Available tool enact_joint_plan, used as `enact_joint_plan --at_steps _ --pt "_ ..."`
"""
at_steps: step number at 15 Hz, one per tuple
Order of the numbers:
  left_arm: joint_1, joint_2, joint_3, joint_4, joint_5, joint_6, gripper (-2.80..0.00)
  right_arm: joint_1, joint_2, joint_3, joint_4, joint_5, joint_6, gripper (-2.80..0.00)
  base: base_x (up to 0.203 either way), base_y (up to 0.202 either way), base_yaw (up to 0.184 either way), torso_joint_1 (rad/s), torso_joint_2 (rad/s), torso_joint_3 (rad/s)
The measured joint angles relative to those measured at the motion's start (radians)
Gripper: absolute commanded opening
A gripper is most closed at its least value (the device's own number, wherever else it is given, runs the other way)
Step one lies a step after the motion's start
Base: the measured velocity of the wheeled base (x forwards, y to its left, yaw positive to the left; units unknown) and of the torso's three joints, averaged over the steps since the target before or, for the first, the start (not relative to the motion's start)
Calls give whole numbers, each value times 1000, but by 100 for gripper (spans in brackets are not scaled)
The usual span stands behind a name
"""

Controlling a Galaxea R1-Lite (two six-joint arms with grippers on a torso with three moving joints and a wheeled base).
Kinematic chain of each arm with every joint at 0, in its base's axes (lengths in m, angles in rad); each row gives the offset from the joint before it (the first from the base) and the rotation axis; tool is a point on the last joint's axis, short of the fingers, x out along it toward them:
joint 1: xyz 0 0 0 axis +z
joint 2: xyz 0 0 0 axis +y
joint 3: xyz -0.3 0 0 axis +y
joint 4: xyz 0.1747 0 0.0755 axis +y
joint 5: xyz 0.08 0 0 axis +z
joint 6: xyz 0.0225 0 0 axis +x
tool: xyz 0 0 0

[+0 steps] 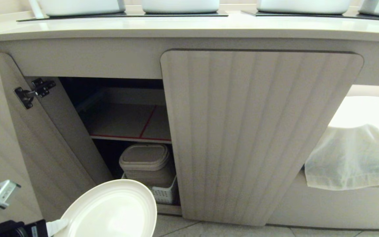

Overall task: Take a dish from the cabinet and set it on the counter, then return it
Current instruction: Place it on the table

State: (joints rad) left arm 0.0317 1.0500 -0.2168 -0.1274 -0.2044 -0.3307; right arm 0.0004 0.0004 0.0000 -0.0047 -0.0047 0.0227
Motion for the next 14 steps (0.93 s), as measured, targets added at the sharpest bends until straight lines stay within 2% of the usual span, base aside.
enact_joint_plan --at_steps 14 --pt "-8 0 14 1 -2 0 -280 0 0 0 0 0 0 -280 0 0 0 0 0 0"
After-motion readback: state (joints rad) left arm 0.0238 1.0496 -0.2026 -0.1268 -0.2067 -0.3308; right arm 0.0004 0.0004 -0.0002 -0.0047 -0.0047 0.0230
